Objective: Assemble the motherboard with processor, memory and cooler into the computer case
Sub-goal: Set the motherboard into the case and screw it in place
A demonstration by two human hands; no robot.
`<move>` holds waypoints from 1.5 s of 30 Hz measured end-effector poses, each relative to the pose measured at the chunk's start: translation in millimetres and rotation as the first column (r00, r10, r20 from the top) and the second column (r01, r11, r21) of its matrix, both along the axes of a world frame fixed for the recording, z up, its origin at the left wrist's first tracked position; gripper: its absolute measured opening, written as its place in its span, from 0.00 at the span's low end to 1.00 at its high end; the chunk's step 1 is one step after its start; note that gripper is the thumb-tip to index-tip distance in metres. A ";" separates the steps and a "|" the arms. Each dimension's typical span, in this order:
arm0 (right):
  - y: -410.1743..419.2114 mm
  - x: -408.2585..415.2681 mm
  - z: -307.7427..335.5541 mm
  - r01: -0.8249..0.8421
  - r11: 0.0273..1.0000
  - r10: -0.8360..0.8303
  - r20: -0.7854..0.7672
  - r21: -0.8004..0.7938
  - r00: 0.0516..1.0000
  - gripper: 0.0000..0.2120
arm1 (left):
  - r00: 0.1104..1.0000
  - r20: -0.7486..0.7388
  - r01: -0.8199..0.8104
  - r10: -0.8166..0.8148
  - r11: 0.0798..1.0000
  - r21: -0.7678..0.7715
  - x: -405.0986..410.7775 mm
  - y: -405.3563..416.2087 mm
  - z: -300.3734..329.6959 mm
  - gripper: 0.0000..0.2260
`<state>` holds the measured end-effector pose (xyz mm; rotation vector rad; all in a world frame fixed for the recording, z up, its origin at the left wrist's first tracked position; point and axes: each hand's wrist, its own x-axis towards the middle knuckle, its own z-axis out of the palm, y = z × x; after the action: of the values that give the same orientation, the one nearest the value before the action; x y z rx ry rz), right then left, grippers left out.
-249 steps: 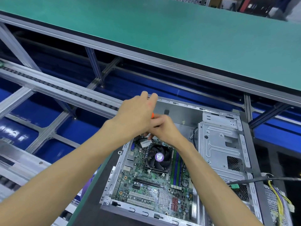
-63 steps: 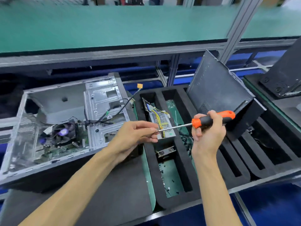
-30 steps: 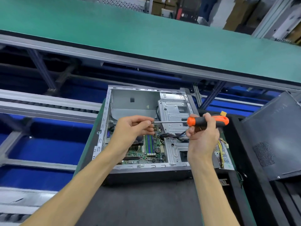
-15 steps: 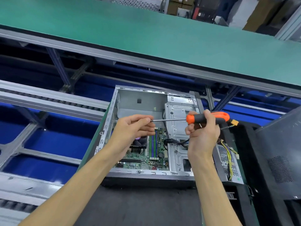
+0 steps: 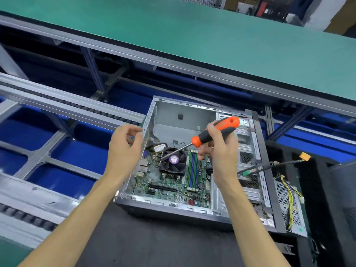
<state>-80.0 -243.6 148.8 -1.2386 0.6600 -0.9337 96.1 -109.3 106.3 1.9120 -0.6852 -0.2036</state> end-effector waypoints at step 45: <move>36.9 58.2 -61.5 -0.705 0.614 0.375 -0.656 -0.355 0.656 0.12 | 0.923 -0.383 -0.026 0.033 0.999 0.023 0.4 14.0 -41.0 0.09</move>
<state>-21.8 -206.7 87.3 -2.1664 0.3222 -0.2124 96.5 -95.3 65.3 1.8249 -0.3898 -0.5514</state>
